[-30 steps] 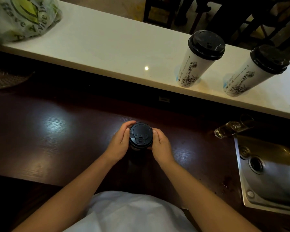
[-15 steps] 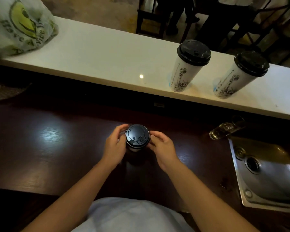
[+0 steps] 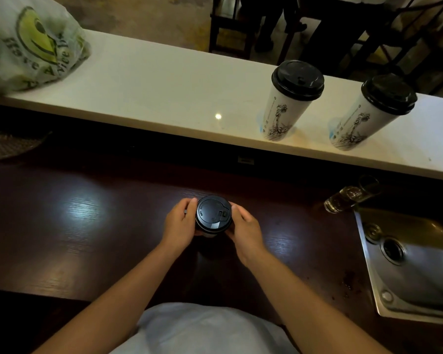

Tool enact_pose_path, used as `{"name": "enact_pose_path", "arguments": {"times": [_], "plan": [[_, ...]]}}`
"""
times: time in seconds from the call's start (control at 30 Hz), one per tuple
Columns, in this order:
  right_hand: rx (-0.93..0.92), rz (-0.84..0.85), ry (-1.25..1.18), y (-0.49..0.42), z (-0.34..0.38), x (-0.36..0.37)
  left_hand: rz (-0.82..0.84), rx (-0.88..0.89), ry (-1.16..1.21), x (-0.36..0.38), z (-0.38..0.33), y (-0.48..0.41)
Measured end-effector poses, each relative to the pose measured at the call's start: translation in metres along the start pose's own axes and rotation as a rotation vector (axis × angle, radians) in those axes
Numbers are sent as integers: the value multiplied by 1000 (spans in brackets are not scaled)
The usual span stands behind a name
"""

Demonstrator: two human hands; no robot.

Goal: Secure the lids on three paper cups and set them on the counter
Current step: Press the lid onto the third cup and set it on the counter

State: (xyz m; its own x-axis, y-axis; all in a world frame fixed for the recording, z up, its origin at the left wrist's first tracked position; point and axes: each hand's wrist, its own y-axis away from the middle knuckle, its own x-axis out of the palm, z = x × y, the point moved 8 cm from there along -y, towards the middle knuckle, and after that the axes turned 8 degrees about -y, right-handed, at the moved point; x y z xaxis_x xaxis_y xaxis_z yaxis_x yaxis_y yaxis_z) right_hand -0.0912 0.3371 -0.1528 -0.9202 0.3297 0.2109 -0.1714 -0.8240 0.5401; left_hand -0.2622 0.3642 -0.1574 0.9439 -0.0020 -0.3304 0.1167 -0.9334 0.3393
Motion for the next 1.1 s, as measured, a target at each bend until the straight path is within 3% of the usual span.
{"name": "enact_pose_path", "arguments": {"times": [0.33,0.53,0.63,0.8,0.9,1.1], "plan": [[-70,-1,287,-12,-5,-2,34,80,-47,-2,-3,-4],[-285,-28,591,-6,15,-2,77,153,-104,-5,-9,-7],[-287,-12,616,-6,13,-1,91,164,-97,-5,-13,-4],[-84,156,322,2,8,-2,136,40,-22,0,-4,1],[-46,285,168,14,15,-2,157,-40,159,-2,-10,-1],[-155,533,440,22,40,4,433,-214,515,1,-38,2]]}}
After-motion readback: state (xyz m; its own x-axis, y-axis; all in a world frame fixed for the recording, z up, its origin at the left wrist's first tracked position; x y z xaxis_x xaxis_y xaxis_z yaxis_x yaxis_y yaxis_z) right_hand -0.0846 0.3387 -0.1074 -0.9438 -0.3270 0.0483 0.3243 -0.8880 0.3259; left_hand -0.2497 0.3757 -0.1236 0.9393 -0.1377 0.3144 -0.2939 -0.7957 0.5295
